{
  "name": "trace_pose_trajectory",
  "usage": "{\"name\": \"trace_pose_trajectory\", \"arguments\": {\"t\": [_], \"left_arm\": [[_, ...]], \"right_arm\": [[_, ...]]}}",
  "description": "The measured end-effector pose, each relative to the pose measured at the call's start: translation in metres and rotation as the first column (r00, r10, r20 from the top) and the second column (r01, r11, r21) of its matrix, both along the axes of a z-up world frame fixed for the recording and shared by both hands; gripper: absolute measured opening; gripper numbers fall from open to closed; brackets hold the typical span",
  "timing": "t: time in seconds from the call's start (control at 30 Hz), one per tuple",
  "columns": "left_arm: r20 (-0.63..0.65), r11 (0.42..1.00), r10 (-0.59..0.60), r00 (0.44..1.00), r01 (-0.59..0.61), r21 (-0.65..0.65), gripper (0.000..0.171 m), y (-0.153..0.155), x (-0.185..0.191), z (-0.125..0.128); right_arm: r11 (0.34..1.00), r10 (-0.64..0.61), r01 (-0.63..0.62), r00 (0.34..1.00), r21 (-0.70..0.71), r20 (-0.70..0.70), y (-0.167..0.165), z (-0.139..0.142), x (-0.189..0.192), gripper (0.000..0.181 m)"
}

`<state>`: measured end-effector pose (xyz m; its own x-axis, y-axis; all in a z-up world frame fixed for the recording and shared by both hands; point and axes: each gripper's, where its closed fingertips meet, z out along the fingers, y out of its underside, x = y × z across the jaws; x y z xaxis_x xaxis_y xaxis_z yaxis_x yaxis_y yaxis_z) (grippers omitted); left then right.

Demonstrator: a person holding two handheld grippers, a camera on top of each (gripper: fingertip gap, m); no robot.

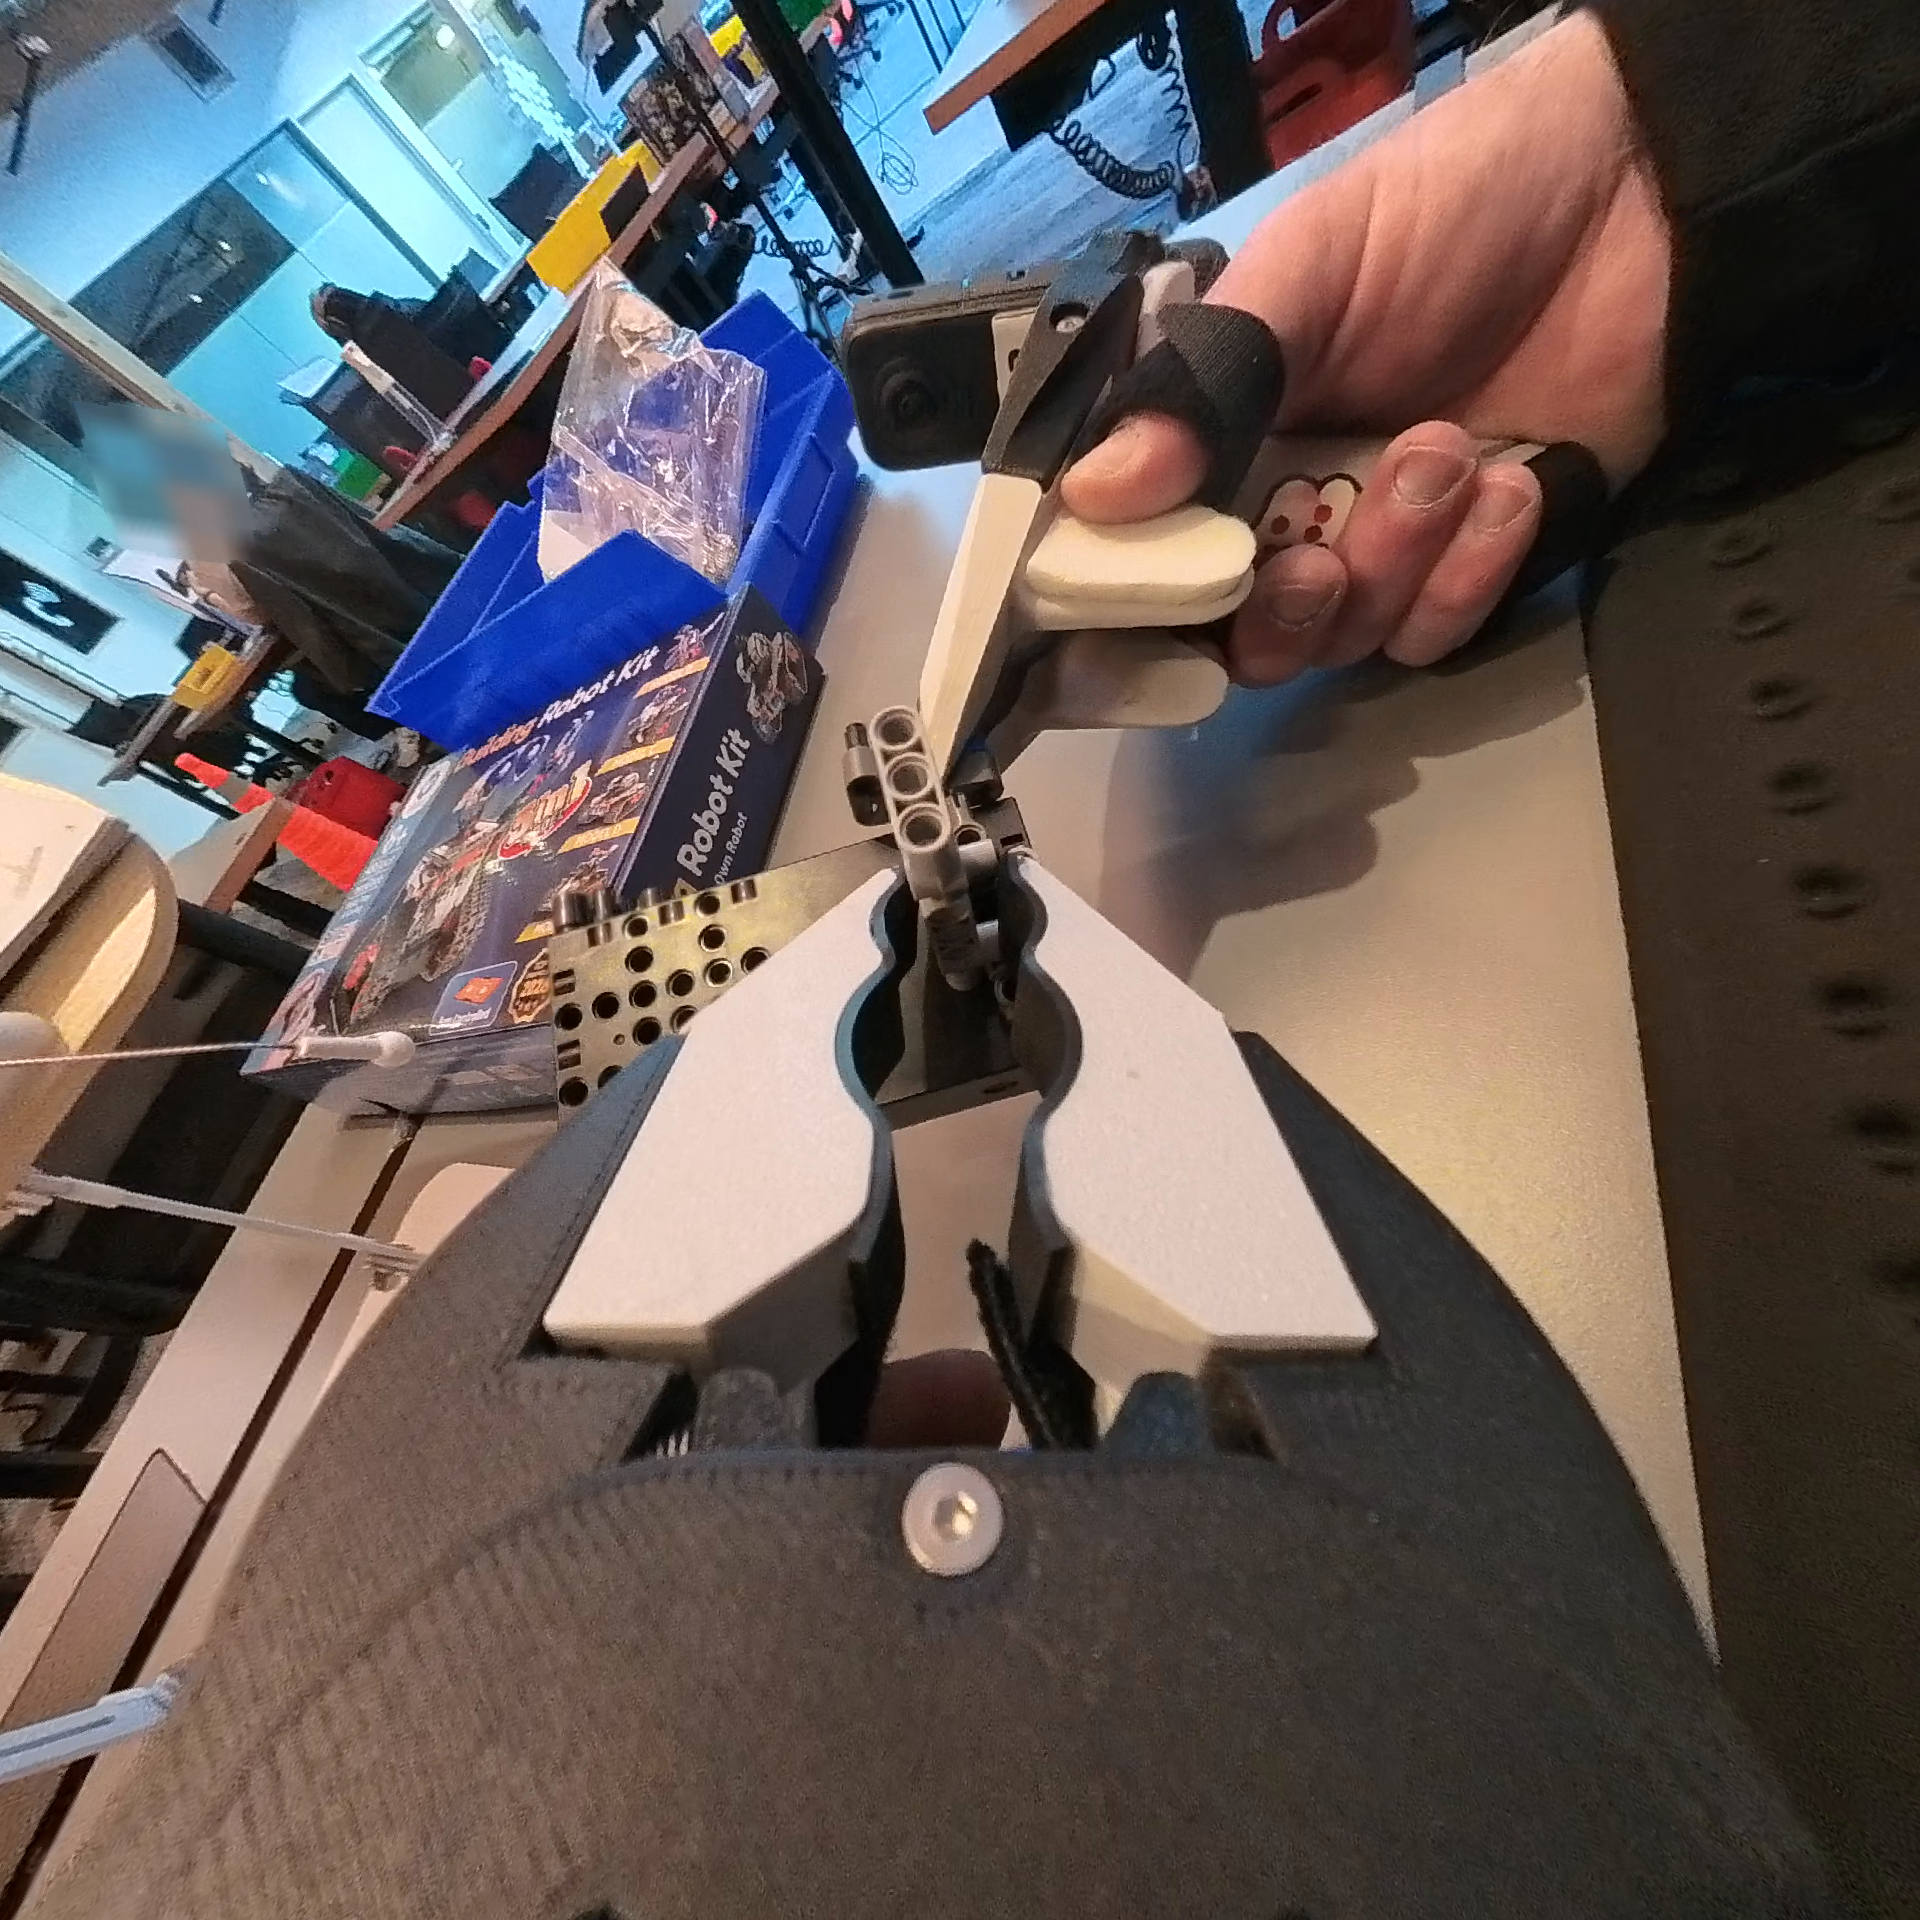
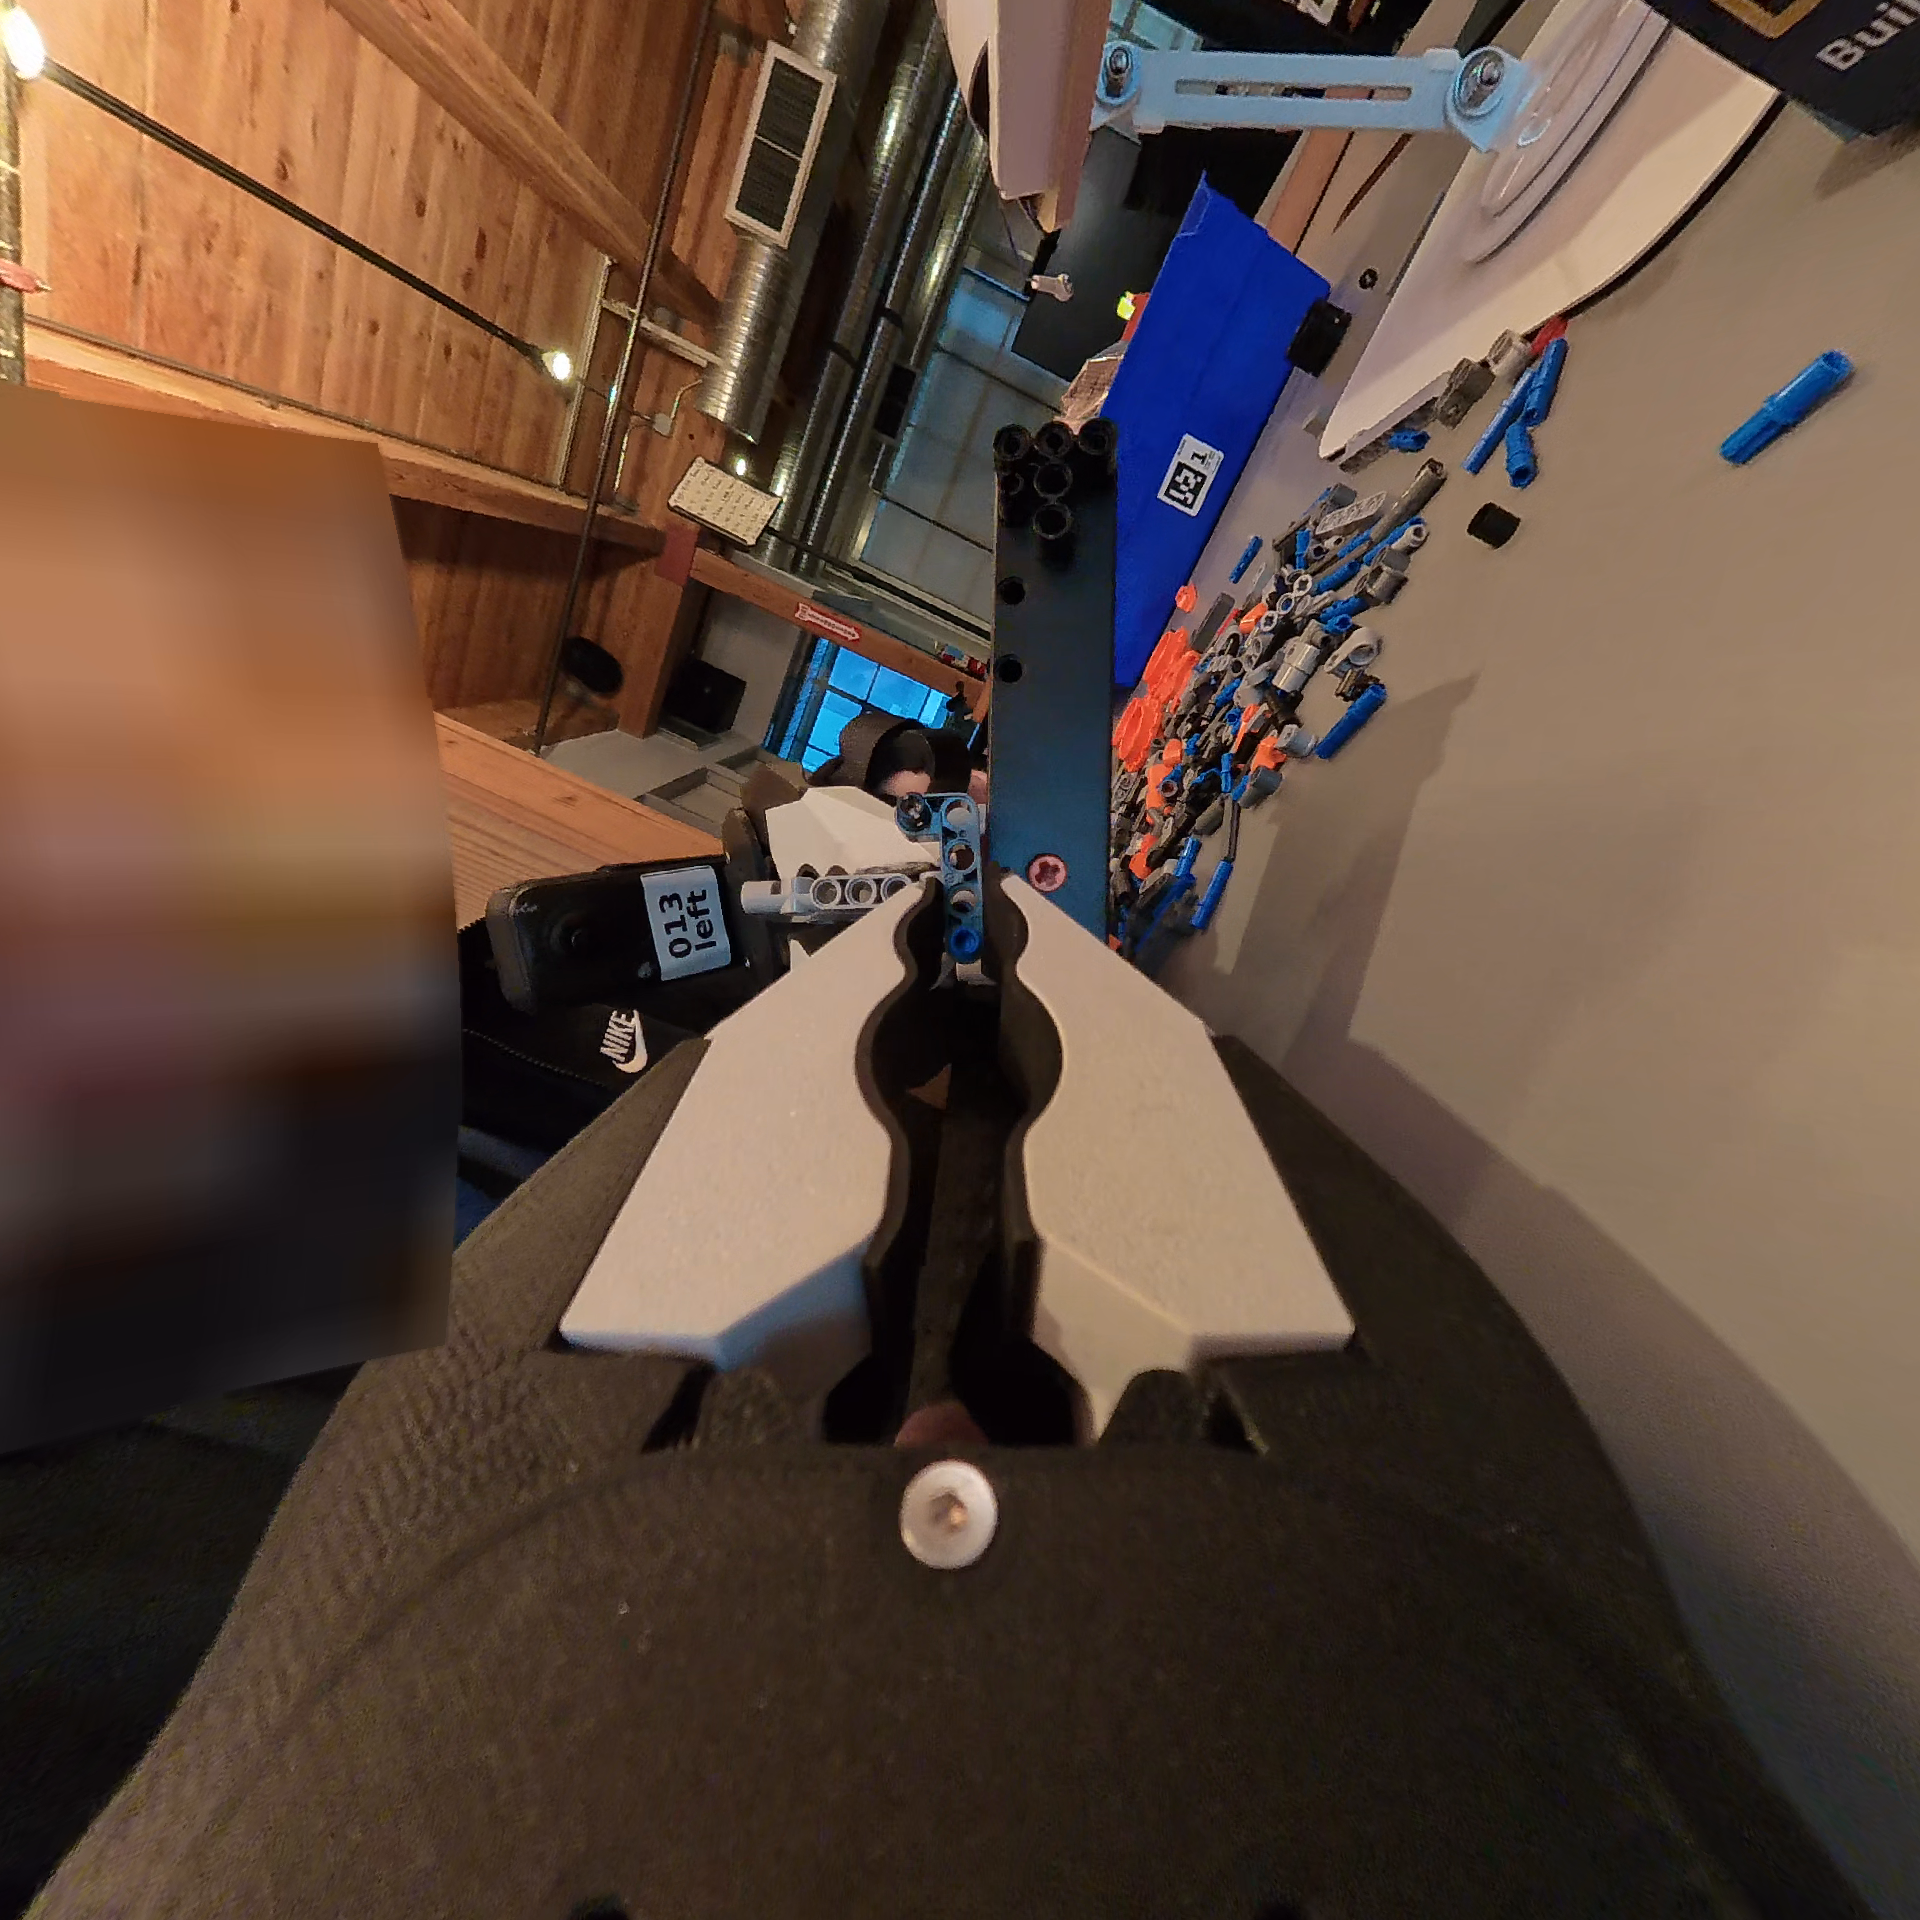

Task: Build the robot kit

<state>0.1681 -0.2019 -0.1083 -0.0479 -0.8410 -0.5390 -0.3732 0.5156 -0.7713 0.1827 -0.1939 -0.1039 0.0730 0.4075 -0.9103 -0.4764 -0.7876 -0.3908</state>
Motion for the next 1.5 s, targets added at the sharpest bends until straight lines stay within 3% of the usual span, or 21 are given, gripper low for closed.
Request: {"name": "trace_pose_trajectory", "arguments": {"t": [0.4, 0.87, 1.5], "left_arm": [[-0.015, 1.0, 0.023, 1.0, -0.023, 0.012, 0.013, 0.0047, -0.0007, -0.0008], [-0.03, 0.998, 0.032, 0.999, -0.031, 0.048, 0.013, 0.0064, -0.0002, -0.0051], [-0.037, 0.999, 0.027, 0.999, -0.025, 0.047, 0.013, 0.0052, 0.0012, -0.0086]], "right_arm": [[0.999, -0.02, 0.019, 0.998, 0.031, 0.053, 0.0019, 0.0014, -0.0019, 0.006], [0.995, -0.045, 0.024, 0.972, 0.092, 0.232, 0.0053, -0.0018, -0.0029, 0.006], [0.995, -0.027, 0.004, 0.974, 0.1, 0.224, 0.0022, -0.0062, -0.0017, 0.006]]}}
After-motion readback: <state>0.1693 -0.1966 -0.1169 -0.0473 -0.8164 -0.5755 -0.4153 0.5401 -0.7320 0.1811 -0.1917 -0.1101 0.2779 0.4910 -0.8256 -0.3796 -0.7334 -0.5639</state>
